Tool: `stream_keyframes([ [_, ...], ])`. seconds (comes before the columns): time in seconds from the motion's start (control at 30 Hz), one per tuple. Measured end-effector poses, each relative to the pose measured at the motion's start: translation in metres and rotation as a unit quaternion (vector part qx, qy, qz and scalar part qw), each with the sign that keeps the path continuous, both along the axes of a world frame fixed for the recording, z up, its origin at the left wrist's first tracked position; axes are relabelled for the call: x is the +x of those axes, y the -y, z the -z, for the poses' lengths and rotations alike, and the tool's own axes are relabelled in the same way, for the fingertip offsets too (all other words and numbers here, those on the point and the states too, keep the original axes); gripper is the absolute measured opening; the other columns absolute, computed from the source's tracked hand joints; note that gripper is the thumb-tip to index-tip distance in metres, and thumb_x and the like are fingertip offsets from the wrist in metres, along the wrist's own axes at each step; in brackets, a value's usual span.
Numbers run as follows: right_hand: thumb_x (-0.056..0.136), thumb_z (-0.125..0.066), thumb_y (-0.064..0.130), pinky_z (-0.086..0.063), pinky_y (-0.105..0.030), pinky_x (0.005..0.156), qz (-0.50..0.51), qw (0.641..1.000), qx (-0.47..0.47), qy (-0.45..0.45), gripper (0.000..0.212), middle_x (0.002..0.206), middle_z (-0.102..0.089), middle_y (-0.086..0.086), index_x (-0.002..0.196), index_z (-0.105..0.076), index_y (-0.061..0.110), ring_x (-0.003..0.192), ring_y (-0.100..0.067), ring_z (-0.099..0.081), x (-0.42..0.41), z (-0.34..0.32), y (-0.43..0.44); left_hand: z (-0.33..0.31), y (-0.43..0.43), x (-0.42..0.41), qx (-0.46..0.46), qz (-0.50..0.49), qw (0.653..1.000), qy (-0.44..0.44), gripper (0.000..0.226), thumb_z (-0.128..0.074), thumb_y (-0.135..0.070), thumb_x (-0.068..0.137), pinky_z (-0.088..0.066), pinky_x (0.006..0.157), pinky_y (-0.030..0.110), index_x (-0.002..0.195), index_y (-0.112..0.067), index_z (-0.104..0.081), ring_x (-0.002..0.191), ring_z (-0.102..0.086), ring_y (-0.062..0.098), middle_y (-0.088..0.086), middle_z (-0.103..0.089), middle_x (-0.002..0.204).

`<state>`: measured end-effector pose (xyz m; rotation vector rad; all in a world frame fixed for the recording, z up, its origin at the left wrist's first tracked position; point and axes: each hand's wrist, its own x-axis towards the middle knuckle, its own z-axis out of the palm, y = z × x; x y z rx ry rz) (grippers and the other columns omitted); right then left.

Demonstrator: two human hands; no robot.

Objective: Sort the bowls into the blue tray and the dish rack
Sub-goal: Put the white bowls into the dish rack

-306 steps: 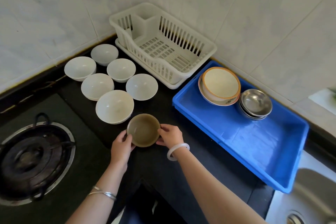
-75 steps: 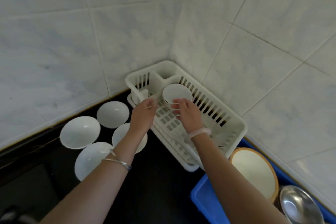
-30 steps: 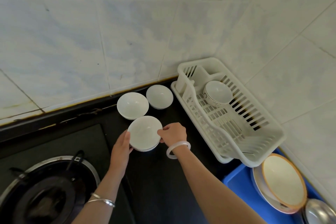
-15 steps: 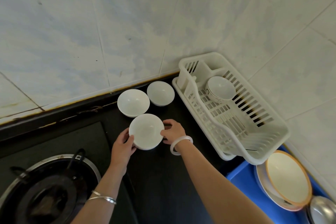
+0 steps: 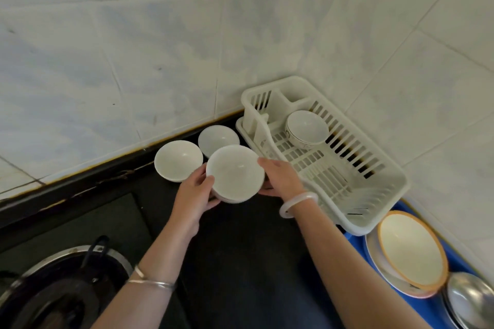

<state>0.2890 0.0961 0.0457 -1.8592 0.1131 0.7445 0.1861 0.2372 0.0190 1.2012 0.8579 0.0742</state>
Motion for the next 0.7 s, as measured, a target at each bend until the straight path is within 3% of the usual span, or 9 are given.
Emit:
stream_keyframes([
  [0.13,0.090,-0.048,0.037,-0.060,-0.039,0.074,0.035,0.997,-0.023,0.063,0.020,0.084,-0.067,-0.006,0.083,-0.060,0.023,0.082,-0.029,-0.068,0.034,-0.032,0.042,-0.031,0.029,0.050,0.025,0.079,0.996,0.037,0.043,-0.050,-0.018,0.092,-0.055,0.053,0.021,0.133,-0.030,-0.046,0.099,-0.057,0.015,-0.004,-0.055,0.110],
  [0.2,0.090,-0.048,0.037,-0.059,-0.042,0.077,0.070,0.995,-0.035,0.068,0.023,0.080,-0.066,-0.007,0.082,-0.061,0.019,0.078,-0.030,-0.069,0.052,-0.040,0.068,-0.040,0.050,0.078,0.030,0.119,0.991,0.048,0.043,-0.048,-0.017,0.092,-0.054,0.052,0.020,0.134,-0.027,-0.045,0.103,-0.057,0.018,-0.002,-0.055,0.114],
  [0.43,0.090,-0.054,0.033,-0.056,-0.049,0.084,0.151,0.984,-0.092,0.020,0.034,0.088,-0.062,-0.012,0.112,-0.053,0.008,0.085,-0.036,-0.065,0.100,-0.026,0.150,-0.038,0.130,0.153,0.016,0.262,0.965,0.026,0.039,-0.040,-0.007,0.094,-0.052,0.077,0.036,0.132,-0.013,-0.047,0.118,-0.050,0.032,0.011,-0.047,0.131],
  [0.57,0.091,-0.056,0.029,-0.055,-0.045,0.072,0.192,0.977,-0.090,-0.027,0.041,0.121,-0.054,-0.019,0.124,-0.048,0.006,0.094,-0.039,-0.059,0.116,-0.014,0.174,-0.019,0.165,0.181,0.002,0.296,0.955,-0.005,0.043,-0.034,0.001,0.092,-0.050,0.085,0.045,0.132,-0.011,-0.046,0.117,-0.048,0.035,0.015,-0.048,0.135],
  [0.7,0.089,-0.059,0.019,-0.048,-0.045,0.077,0.235,0.967,-0.068,-0.066,0.045,0.132,-0.048,-0.020,0.130,-0.045,0.006,0.113,-0.040,-0.051,0.130,-0.001,0.189,-0.003,0.185,0.197,-0.004,0.323,0.945,-0.049,0.042,-0.033,0.004,0.092,-0.051,0.085,0.049,0.132,-0.006,-0.043,0.119,-0.048,0.040,0.019,-0.046,0.135],
])
